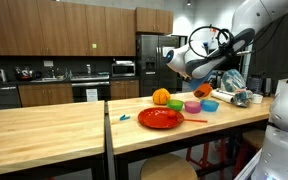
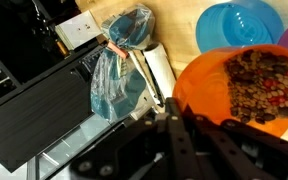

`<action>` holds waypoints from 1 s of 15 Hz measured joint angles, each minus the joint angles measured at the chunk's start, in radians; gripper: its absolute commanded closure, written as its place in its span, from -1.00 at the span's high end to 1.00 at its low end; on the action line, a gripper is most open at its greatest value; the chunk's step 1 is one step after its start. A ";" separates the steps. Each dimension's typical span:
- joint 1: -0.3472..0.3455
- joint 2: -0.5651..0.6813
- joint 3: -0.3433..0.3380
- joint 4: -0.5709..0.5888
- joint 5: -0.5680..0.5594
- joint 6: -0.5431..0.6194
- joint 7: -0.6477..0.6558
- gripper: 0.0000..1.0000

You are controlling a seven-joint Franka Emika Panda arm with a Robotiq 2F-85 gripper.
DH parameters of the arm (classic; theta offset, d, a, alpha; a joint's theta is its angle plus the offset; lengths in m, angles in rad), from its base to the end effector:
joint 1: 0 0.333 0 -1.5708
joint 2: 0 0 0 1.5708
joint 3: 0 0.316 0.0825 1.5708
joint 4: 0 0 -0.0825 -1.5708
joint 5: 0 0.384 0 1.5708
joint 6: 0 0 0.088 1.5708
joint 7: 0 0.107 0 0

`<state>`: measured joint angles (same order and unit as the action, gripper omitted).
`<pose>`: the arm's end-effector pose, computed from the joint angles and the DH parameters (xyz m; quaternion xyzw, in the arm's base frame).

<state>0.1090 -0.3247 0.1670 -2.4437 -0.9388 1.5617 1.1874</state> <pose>0.3974 0.0240 0.4322 0.8082 -0.2723 0.1179 0.5087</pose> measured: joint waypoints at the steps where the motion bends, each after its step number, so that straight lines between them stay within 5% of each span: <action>1: 0.004 0.004 0.007 -0.005 0.000 -0.006 0.004 -0.98; 15: 0.064 0.126 0.081 -0.017 -0.091 -0.138 0.162 -0.98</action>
<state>0.1726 -0.1988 0.2475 -2.4610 -1.0295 1.4235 1.3494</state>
